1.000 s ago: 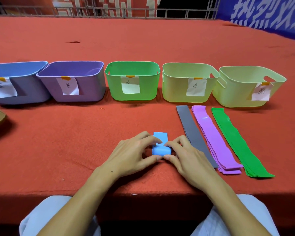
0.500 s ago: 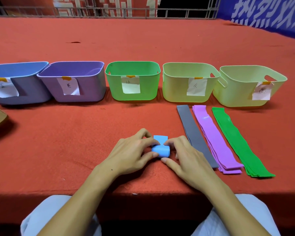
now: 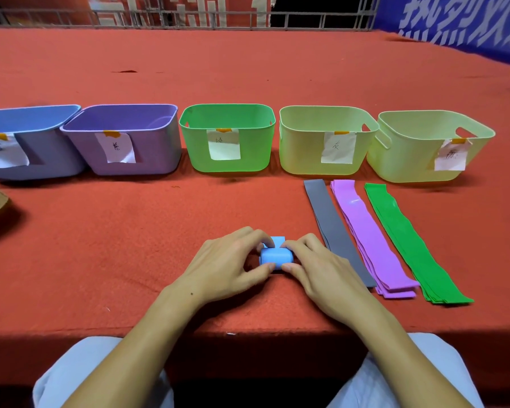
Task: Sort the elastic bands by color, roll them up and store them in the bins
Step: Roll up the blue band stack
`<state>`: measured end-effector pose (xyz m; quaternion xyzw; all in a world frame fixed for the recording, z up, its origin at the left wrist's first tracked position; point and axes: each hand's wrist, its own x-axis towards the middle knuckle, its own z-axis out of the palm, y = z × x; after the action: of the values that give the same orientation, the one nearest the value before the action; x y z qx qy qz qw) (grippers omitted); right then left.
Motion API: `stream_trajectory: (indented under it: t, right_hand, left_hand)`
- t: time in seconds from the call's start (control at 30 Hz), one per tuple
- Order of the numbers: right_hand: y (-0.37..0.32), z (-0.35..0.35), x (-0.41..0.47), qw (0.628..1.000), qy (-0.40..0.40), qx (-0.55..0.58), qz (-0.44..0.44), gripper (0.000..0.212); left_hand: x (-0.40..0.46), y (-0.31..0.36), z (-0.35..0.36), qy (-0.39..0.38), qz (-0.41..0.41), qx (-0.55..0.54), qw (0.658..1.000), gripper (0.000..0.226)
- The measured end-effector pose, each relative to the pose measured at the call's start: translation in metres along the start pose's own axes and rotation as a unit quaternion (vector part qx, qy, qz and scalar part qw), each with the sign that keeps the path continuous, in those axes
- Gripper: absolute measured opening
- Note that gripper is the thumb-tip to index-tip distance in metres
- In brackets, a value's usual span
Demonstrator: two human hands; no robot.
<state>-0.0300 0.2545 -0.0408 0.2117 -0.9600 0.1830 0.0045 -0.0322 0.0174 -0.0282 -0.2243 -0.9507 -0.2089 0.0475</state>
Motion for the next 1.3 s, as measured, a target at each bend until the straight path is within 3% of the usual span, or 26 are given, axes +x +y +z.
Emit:
stream_trajectory:
  t: [0.37, 0.7, 0.93, 1.3]
  right_hand:
    - [-0.005, 0.0, -0.005, 0.998, 0.034, 0.048, -0.001, 0.058]
    - [-0.005, 0.004, -0.003, 0.996, 0.066, 0.058, -0.019, 0.04]
    - [-0.006, 0.002, 0.002, 0.998, 0.046, 0.037, -0.019, 0.032]
    - [-0.003, 0.005, 0.001, 0.998, 0.026, 0.052, 0.011, 0.045]
  left_hand:
    - [0.003, -0.005, -0.005, 0.001, -0.005, -0.003, 1.0, 0.039]
    - [0.007, -0.004, 0.002, -0.019, -0.013, 0.008, 1.0, 0.034]
    - [0.002, -0.003, 0.005, 0.006, -0.007, 0.022, 1.0, 0.053]
    - [0.002, 0.002, 0.005, 0.006, -0.001, 0.036, 0.999, 0.04]
